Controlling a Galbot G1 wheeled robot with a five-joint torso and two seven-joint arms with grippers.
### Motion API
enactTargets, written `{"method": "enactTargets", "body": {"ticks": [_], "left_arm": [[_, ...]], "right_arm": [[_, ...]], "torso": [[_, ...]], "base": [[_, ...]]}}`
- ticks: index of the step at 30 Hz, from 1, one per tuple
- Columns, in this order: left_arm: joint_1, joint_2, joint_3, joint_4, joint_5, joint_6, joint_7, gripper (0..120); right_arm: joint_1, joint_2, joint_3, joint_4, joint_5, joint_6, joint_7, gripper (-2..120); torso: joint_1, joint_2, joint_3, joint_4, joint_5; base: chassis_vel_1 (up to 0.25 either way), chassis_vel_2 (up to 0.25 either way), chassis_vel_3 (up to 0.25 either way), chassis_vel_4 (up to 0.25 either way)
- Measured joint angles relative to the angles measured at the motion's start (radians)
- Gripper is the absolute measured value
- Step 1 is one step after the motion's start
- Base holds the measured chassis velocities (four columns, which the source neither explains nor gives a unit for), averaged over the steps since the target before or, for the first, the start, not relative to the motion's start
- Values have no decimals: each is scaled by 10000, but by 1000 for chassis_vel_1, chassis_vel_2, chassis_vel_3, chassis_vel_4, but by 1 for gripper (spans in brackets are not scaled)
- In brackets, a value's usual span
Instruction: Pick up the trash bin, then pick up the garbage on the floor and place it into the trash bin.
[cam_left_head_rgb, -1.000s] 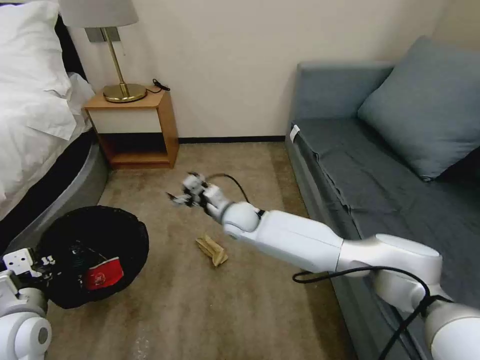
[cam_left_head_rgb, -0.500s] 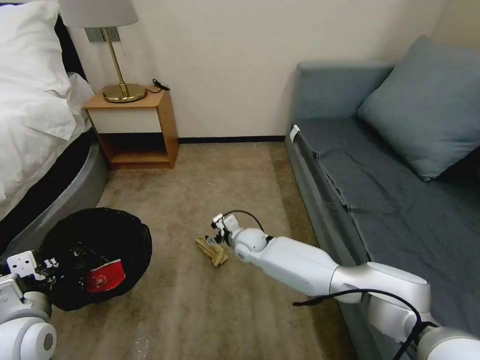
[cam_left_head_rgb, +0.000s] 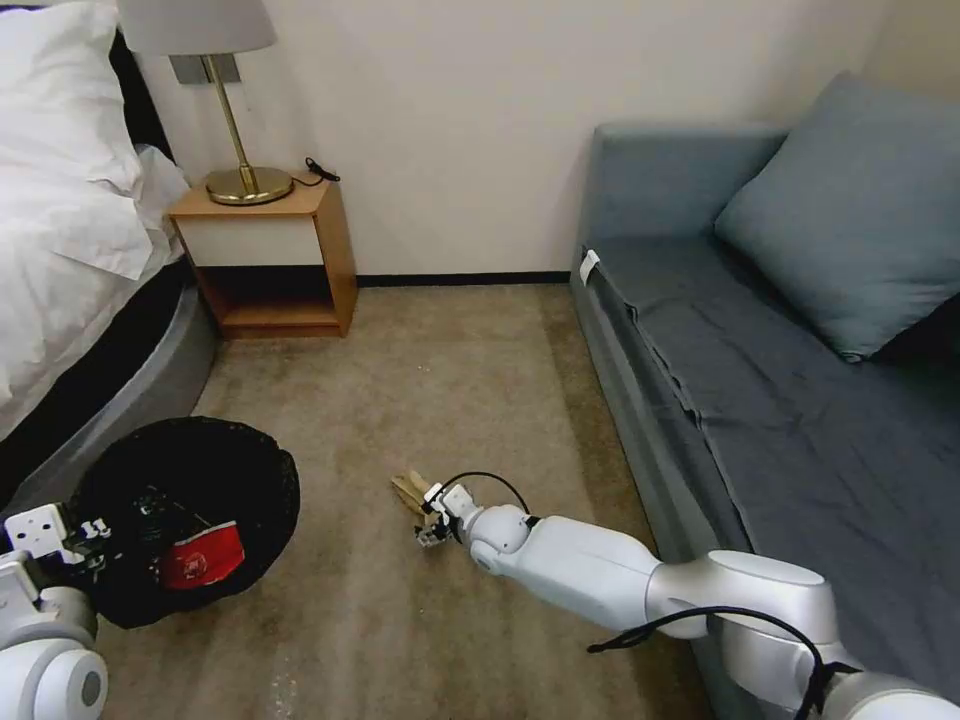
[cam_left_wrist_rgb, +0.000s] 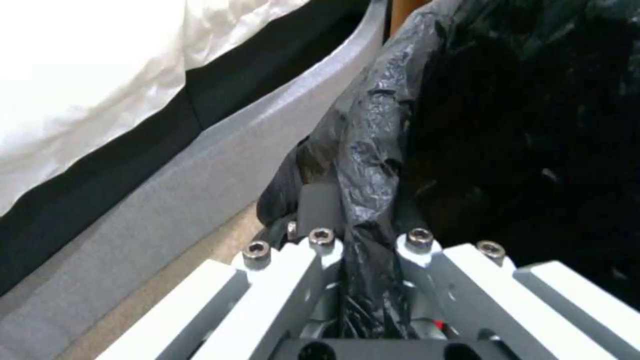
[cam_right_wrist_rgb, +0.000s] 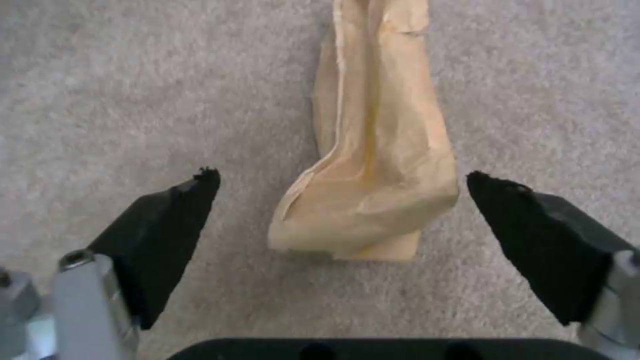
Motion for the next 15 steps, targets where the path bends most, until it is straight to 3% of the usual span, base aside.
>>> {"method": "enactTargets", "body": {"ticks": [15], "left_arm": [[89,-15,-141,3,-36,-91,19,4]], "right_arm": [[-136,272,49,-829,-633,542,-603,40]], "torso": [[0,0,0,1,1]], "base": [[0,0,0,0]]}}
